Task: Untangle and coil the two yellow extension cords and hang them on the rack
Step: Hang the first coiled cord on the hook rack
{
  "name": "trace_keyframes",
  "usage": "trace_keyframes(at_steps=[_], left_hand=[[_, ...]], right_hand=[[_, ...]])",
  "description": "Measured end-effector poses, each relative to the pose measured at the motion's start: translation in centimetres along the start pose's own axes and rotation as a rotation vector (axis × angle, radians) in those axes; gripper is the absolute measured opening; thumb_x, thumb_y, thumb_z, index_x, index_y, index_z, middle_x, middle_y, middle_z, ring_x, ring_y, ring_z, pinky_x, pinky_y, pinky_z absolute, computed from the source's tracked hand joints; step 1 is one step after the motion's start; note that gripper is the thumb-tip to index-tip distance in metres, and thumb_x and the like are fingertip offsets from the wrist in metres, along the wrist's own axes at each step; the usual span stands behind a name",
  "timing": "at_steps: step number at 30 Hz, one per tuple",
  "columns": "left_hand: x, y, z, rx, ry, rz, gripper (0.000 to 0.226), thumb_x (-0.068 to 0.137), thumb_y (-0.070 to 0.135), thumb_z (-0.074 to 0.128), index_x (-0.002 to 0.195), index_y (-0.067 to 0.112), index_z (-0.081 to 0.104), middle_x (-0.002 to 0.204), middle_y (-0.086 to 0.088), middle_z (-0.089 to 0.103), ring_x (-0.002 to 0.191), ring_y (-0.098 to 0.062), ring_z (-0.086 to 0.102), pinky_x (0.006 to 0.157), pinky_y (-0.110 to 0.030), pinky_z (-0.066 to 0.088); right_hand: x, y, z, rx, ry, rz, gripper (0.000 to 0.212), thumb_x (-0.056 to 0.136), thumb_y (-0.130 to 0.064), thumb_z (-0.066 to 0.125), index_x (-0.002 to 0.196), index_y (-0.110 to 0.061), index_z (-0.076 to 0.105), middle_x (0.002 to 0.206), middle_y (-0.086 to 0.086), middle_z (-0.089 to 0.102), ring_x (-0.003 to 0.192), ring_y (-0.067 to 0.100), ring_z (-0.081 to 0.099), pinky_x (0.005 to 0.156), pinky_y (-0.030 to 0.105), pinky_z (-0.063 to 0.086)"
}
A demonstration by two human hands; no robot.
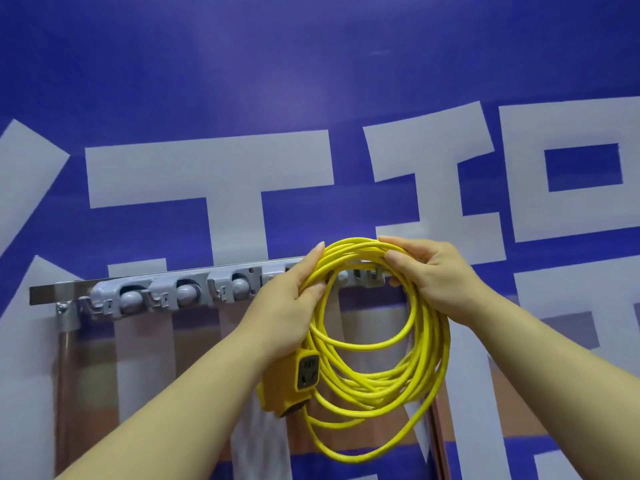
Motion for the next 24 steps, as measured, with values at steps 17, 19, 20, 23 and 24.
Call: trace_keyframes(at_steps=[17, 19, 20, 23, 24], left_hand=[[0.5, 2.8, -1.5, 0.286, 0.139, 0.078, 0.065, 0.104, 0.035, 0.049, 0.151, 0.06, 0.013, 0.096, 0.007, 0.066, 0.074, -0.012, 0.064, 0.069, -0.037, 0.059], [1.2, 2.8, -1.8, 0.292, 0.143, 0.06, 0.063, 0.104, 0.035, 0.048, 0.151, 0.06, 0.014, 0.097, 0.007, 0.066, 0.075, -0.012, 0.064, 0.071, -0.037, 0.06], [1.5, 2.8, -1.7, 0.301, 0.139, 0.047, 0.062, 0.104, 0.035, 0.048, 0.151, 0.06, 0.015, 0.099, 0.006, 0.066, 0.076, -0.012, 0.064, 0.069, -0.035, 0.058], [2.0, 2.2, -1.0, 0.328, 0.107, 0.014, 0.062, 0.105, 0.032, 0.046, 0.153, 0.056, 0.015, 0.103, 0.005, 0.064, 0.077, -0.011, 0.062, 0.062, -0.024, 0.05], [2.1, 2.0, -0.8, 0.334, 0.09, 0.01, 0.062, 0.105, 0.031, 0.046, 0.154, 0.055, 0.015, 0.103, 0.005, 0.063, 0.078, -0.011, 0.061, 0.062, -0.025, 0.05]], right_hand=[[1.5, -0.5, -0.4, -0.082, 0.093, -0.067, 0.03, 0.098, -0.033, 0.062, 0.127, -0.031, 0.069, 0.103, -0.014, 0.073, 0.091, 0.012, 0.07, 0.075, 0.027, 0.061], [2.2, -0.6, -0.5, -0.089, 0.089, -0.065, 0.03, 0.097, -0.034, 0.062, 0.127, -0.031, 0.069, 0.105, -0.016, 0.072, 0.096, 0.014, 0.07, 0.078, 0.03, 0.062], [2.4, -0.6, -0.4, -0.095, 0.083, -0.062, 0.03, 0.098, -0.033, 0.062, 0.126, -0.031, 0.069, 0.105, -0.016, 0.072, 0.096, 0.014, 0.069, 0.078, 0.03, 0.062], [2.3, 0.2, -0.1, -0.095, 0.065, -0.051, 0.029, 0.098, -0.032, 0.062, 0.126, -0.03, 0.07, 0.101, -0.013, 0.073, 0.092, 0.015, 0.07, 0.075, 0.026, 0.061], [2.2, 0.6, 0.0, -0.081, 0.064, -0.04, 0.029, 0.098, -0.031, 0.062, 0.126, -0.03, 0.07, 0.096, -0.012, 0.073, 0.089, 0.015, 0.07, 0.072, 0.025, 0.061]])
Point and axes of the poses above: each hand's wrist, its own x-axis towards the middle knuckle, its own z-axis out of the palm, y = z × x, the point moved 9 cm from there along x, towards the middle knuckle
